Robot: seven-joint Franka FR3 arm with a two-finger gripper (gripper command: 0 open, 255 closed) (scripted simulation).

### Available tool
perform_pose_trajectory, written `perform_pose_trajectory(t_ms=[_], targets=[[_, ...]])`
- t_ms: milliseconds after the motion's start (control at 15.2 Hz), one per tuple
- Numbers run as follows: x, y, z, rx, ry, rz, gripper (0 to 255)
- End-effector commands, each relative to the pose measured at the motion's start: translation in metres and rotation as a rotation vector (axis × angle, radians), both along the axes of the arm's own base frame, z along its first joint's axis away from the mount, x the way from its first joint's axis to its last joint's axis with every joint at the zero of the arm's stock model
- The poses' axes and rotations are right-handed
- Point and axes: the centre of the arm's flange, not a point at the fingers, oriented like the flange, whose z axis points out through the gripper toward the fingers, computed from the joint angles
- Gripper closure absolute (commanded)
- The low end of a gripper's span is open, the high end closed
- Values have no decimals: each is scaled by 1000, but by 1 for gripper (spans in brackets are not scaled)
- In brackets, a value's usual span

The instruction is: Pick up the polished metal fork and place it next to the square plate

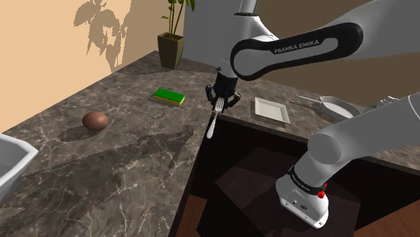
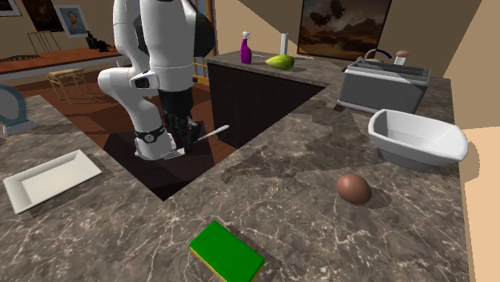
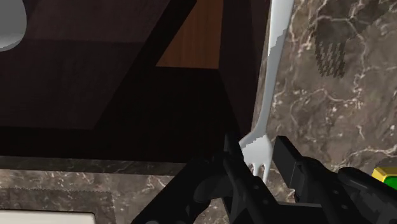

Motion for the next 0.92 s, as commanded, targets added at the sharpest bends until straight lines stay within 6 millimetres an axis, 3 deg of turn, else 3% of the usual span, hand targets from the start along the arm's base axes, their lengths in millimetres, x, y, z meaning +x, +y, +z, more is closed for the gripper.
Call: perform_pose_trajectory(t_ms=[0, 858], targets=[[-10, -24, -1, 1, -1, 3, 255], [-79, -181, -1, 1, -1, 3, 255]])
